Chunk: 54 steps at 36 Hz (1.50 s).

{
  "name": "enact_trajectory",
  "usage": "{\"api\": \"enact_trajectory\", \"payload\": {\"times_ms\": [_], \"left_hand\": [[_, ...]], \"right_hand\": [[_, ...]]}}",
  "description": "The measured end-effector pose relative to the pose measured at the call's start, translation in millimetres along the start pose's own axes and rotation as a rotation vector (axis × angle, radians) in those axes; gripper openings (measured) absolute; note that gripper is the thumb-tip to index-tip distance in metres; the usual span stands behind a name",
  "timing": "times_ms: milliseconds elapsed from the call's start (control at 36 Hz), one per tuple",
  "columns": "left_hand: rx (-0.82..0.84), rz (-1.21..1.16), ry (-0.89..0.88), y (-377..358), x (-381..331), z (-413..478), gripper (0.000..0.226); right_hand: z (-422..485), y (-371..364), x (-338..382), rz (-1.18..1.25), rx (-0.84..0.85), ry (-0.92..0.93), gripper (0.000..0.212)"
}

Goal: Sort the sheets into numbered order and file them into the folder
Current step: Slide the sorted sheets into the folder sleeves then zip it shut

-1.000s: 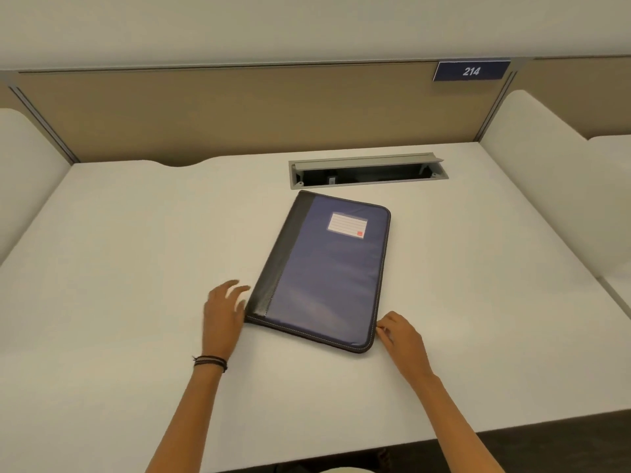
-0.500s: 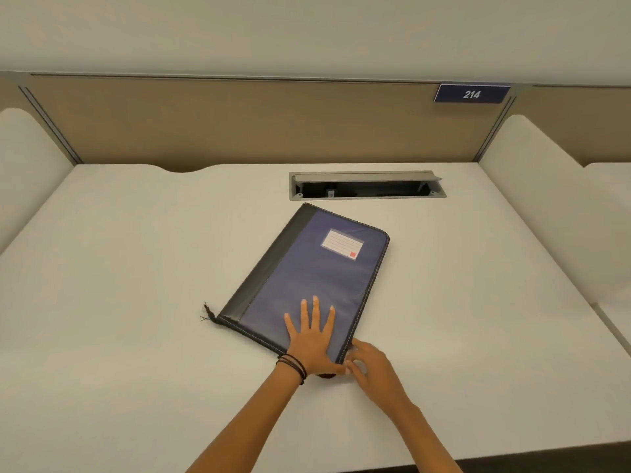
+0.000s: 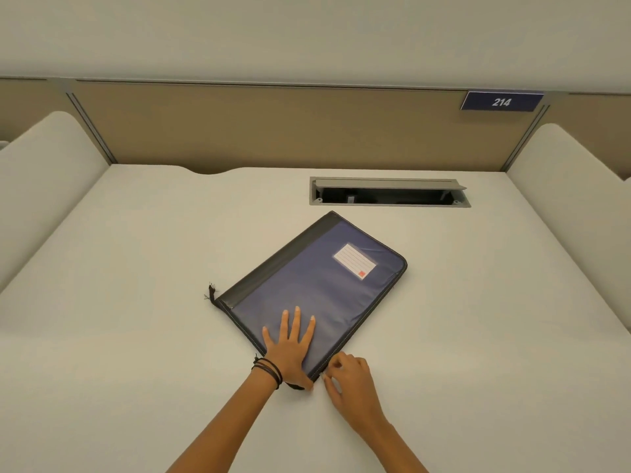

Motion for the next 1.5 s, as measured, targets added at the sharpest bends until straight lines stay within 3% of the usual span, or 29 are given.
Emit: {"api": "enact_trajectory", "payload": {"times_ms": [139,194,444,556,667,778,833,944,1500], "left_hand": [[0.018,0.007,-0.005,-0.5,2.7,1.5,0.120],[0.019,0.009,-0.010,-1.4,5.5,3.7,0.120],[0.069,-0.013,-0.025,-1.9,18.4,5.1,0.121],[0.086,-0.037,-0.026,-1.5,23.6,4.2,0.120],[0.092,-0.053,-0.025,-0.6,31.3,3.4,0.120],[0.102,-0.072,-0.018,0.3,44.4,2.3,0.119],[0.107,-0.088,-0.013,1.0,52.8,1.6,0.119],[0.110,-0.111,-0.006,2.2,70.4,1.4,0.119],[0.066,-0.243,0.027,15.2,147.4,20.6,0.111]], "right_hand": [[5.2,3.4,-4.1,-0.067,-0.037,0.028,0.013],[8.1,6.9,-2.1,-0.082,-0.051,0.048,0.007],[19.4,24.7,-7.4,-0.099,-0.149,0.044,0.065],[23.9,26.1,-9.4,-0.111,-0.161,0.032,0.071],[28.8,30.8,-18.8,-0.120,-0.196,0.001,0.068],[33.9,24.3,-35.4,-0.100,-0.164,-0.045,0.017],[36.8,20.6,-39.8,-0.105,-0.143,-0.047,0.006],[43.6,17.0,-42.5,-0.120,-0.121,-0.062,0.020],[59.2,7.0,-76.2,-0.003,-0.110,-0.271,0.029]]}}
Point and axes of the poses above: each hand's wrist, its own z-axis towards the middle knuckle, its own y-axis out of the back of the hand, x = y × z, the point moved 9 cm from there along z, towards the middle knuckle, and after that the axes turned 10 degrees about y, right-handed, at the moved point
